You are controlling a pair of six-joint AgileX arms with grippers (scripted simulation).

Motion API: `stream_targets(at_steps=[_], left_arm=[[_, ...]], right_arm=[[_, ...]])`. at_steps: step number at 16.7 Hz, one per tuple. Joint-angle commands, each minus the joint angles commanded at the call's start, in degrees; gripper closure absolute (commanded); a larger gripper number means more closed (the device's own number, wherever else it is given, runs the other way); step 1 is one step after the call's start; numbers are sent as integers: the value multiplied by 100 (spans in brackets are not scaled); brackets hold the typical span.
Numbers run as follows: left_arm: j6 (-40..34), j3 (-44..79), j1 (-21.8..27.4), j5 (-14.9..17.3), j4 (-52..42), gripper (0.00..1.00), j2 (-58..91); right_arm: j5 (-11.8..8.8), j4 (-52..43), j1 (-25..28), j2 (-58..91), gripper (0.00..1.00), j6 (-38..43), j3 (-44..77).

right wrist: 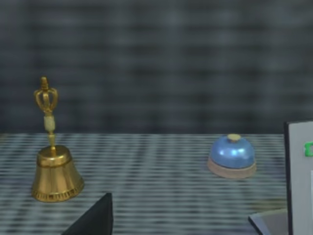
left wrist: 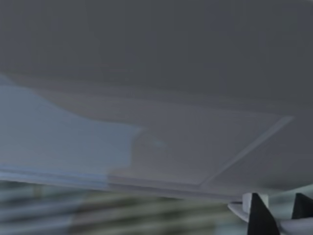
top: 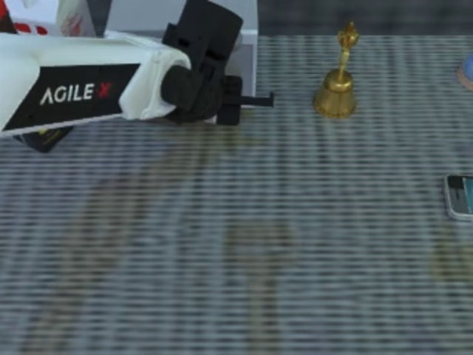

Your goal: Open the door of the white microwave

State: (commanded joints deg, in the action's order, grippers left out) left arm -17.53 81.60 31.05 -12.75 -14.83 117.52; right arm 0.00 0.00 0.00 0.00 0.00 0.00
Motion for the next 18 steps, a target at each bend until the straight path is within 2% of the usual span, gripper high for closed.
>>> stream_targets(at_steps=[10,18], left_arm=[[327,-349,-75,263,190,100,-225],[330,-353,-77,265,191,100,-227]], right_arm=[[0,0,0,0,0,0,0],[0,0,0,0,0,0,0]])
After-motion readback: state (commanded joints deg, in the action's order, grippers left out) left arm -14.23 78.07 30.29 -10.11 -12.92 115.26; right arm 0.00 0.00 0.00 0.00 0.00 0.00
